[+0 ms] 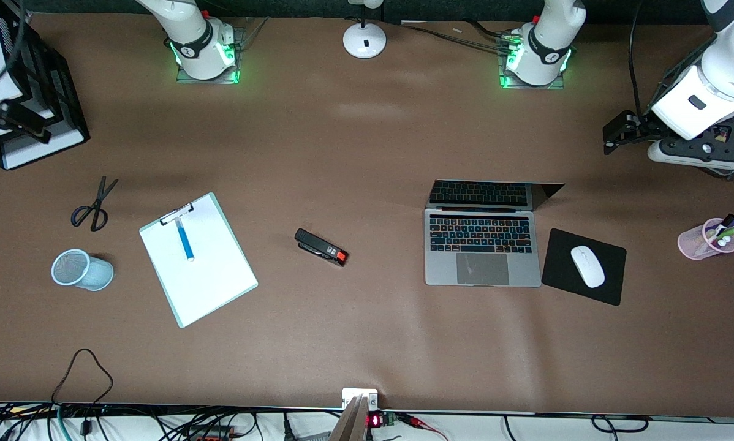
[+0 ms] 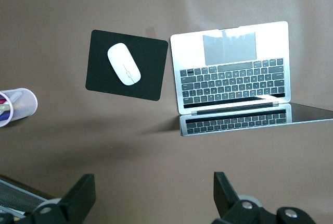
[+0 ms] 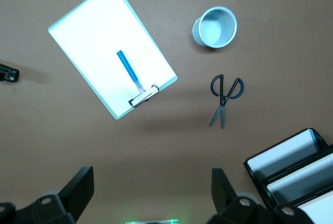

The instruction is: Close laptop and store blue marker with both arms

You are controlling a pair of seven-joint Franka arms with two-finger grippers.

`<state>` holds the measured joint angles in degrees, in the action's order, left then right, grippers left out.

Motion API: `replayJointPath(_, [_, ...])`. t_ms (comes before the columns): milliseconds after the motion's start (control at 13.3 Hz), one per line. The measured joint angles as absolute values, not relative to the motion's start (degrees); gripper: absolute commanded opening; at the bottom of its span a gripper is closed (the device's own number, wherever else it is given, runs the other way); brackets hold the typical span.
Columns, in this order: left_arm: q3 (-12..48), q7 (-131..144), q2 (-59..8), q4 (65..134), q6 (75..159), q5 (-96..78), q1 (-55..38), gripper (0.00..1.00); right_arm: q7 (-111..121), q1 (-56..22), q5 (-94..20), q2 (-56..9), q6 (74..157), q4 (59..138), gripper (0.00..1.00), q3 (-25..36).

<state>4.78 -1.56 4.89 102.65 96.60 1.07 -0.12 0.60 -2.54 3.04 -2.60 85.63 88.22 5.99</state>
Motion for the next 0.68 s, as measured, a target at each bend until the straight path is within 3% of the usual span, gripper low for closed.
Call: replayJointPath(679, [4.8, -1.6, 4.4, 102.6, 93.9, 1.1, -0.1, 1.00, 4.9, -4.1, 2.8, -17.1, 92.5, 88.3, 1.00, 5.6])
